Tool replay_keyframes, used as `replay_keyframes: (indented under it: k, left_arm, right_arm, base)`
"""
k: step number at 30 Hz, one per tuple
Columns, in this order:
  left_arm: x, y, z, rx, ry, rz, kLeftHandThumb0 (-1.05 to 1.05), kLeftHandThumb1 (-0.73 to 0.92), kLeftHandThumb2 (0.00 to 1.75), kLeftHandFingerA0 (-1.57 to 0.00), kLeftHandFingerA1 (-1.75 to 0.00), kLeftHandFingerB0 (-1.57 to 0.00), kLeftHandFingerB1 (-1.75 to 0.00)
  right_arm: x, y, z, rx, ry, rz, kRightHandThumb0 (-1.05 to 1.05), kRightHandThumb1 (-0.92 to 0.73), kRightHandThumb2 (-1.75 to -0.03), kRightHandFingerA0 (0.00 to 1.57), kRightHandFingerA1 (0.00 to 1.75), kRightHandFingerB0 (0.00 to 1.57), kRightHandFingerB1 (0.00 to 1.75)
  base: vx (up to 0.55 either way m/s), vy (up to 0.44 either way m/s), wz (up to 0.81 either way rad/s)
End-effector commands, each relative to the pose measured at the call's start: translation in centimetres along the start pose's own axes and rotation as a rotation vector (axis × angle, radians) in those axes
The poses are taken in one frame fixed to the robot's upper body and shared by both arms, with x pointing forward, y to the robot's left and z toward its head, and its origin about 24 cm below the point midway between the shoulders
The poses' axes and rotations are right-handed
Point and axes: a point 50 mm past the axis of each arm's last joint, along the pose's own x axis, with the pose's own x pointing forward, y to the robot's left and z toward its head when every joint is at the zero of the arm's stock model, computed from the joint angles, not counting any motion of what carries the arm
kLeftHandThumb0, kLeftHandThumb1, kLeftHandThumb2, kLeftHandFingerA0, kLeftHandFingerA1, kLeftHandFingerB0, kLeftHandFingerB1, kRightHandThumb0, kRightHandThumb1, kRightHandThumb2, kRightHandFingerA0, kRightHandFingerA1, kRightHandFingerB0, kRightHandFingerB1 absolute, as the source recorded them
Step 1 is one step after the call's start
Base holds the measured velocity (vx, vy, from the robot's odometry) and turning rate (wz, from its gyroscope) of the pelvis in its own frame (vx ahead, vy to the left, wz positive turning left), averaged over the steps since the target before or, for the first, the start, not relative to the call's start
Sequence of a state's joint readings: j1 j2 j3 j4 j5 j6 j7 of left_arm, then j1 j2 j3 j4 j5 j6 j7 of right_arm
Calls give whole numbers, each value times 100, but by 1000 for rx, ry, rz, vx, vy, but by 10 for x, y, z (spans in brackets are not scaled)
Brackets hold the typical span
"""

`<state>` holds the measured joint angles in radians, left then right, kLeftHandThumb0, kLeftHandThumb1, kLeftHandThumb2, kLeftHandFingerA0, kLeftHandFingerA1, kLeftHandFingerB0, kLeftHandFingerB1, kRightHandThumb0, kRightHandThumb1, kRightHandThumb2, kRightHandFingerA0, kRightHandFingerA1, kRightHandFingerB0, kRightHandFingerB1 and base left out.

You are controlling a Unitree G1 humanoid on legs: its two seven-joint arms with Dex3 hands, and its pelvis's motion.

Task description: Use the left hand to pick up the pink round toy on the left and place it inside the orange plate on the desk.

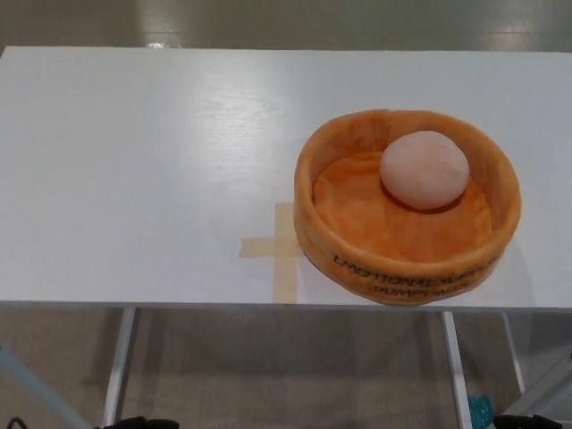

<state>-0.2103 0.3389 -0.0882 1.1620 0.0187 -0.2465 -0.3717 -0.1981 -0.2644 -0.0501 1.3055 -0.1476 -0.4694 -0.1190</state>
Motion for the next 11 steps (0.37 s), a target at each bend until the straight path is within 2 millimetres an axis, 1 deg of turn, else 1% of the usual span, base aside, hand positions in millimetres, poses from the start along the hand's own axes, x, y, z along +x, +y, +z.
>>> replay_keyframes:
  k: [1, 4, 5, 6, 11]
  left_arm:
    - [-4, 4, -6, 195, -10, 166, -37, 56, 57, -35, -38, -34, -32]
    - [-3, 3, -6, 246, -13, 159, -35, 56, 57, -35, -38, -34, -32]
    - [-3, 1, -7, 275, -6, 149, -35, 55, 57, -36, -38, -34, -32]
    - [-3, 0, -7, 294, -5, 146, -42, 48, 69, -31, -44, -31, -40]
    - [-3, -1, -7, 341, -6, 156, -42, 48, 68, -31, -44, -31, -40]
  right_arm:
    - [-6, 7, -10, 2, 35, 18, -38, -57, -57, 70, 56, 60, 43]
    - [-6, 8, -11, 2, 36, 16, -36, -57, -57, 71, 56, 61, 43]
    - [-8, 8, -14, 2, 51, 16, -36, -57, -57, 70, 55, 61, 42]
    - [-8, 8, -15, 3, 56, 15, -36, -57, -58, 70, 59, 61, 43]
    - [-8, 9, -15, 17, 65, 11, -34, -56, -57, 72, 61, 61, 43]
  base:
    - [0, 0, 0]
    - [0, 0, 0]
    - [0, 0, 0]
    - [0, 0, 0]
    - [0, 0, 0]
